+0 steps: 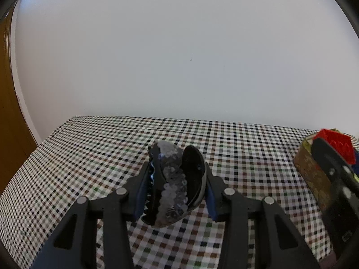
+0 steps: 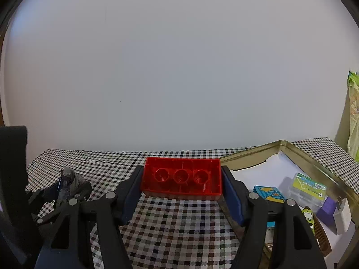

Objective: Organize rigid objects
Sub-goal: 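Grasp the grey toy with the left gripper while the right grasps the red brick, then carry the grey toy and red brick over the gold tray with both grippers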

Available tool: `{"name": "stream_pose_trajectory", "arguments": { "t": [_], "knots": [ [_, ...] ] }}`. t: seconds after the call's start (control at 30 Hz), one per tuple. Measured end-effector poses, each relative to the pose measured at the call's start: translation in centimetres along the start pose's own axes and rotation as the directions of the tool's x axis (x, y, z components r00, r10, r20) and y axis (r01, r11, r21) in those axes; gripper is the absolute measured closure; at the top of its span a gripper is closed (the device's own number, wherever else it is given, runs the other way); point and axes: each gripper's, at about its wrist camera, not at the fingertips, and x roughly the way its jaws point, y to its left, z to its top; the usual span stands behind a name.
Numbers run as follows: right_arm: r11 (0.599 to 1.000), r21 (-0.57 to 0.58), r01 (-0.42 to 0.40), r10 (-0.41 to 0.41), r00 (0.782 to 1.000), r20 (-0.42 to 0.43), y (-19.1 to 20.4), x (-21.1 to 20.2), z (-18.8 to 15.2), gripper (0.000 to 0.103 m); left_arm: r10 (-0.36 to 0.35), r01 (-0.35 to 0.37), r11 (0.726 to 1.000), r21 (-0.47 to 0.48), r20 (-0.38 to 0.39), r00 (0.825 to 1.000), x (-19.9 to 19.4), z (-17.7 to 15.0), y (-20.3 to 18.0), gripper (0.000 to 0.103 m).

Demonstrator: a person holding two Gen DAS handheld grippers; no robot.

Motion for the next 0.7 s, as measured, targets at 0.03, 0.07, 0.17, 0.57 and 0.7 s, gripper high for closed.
{"name": "stream_pose_trajectory", "arguments": {
  "t": [0.03,0.07,0.17,0.57,0.7],
  "knots": [
    [1.0,-0.009,0.001,-0.001,1.0,0.0,0.1,-0.1,-0.1,0.034,-0.003,0.003,1.0,0.001,0.002,1.0,-0.2,-0.1,0.0,0.061],
    [1.0,-0.018,0.003,-0.003,1.0,0.001,0.1,-0.2,-0.2,0.034,-0.004,0.004,1.0,0.001,0.004,1.0,-0.5,-0.1,-0.1,0.061],
    [1.0,-0.029,0.002,-0.002,1.0,0.004,0.2,-1.1,-0.5,0.034,-0.006,0.006,1.0,-0.005,0.006,1.0,-1.0,-0.3,0.2,0.061],
    [1.0,-0.029,-0.001,0.001,1.0,0.003,-0.6,-2.4,-1.2,0.034,-0.006,0.006,1.0,-0.014,0.015,1.0,-1.7,-1.2,-0.9,0.061],
    [0.999,-0.032,0.001,0.0,1.0,0.009,-1.0,-3.1,-1.5,0.034,-0.005,0.006,1.0,-0.015,0.02,1.0,-2.3,-1.5,-1.3,0.061]
  ]
}}
